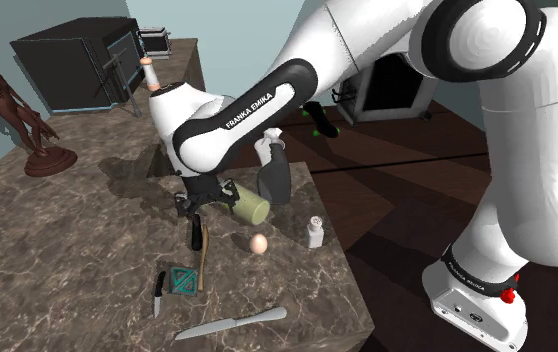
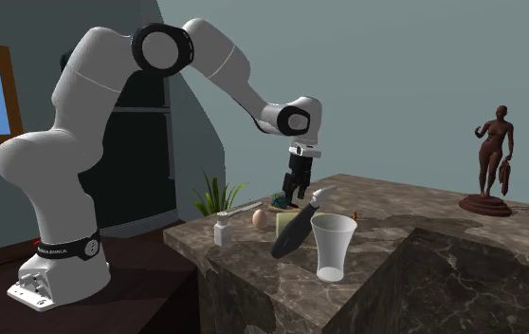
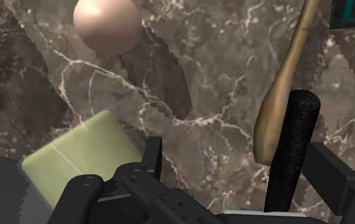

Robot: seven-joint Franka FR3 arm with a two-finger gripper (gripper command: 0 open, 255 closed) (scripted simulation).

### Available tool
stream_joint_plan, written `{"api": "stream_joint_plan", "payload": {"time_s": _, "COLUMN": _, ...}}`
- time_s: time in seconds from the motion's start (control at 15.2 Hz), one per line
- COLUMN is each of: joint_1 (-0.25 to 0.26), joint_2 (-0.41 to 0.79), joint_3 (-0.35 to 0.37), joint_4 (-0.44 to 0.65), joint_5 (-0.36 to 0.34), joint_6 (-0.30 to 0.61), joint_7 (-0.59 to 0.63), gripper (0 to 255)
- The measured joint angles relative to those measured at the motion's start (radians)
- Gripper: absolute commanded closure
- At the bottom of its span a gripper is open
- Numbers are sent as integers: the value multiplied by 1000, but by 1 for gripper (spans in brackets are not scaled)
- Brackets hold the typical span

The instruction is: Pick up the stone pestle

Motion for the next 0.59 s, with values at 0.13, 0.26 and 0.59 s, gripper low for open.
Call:
{"api": "stream_joint_plan", "payload": {"time_s": 0.13, "joint_1": 35, "joint_2": 92, "joint_3": -16, "joint_4": 109, "joint_5": -23, "joint_6": -14, "joint_7": 28, "gripper": 0}}
{"api": "stream_joint_plan", "payload": {"time_s": 0.26, "joint_1": 68, "joint_2": 180, "joint_3": -31, "joint_4": 234, "joint_5": -40, "joint_6": -47, "joint_7": 48, "gripper": 0}}
{"api": "stream_joint_plan", "payload": {"time_s": 0.59, "joint_1": 92, "joint_2": 242, "joint_3": -41, "joint_4": 280, "joint_5": -53, "joint_6": -30, "joint_7": 67, "gripper": 0}}
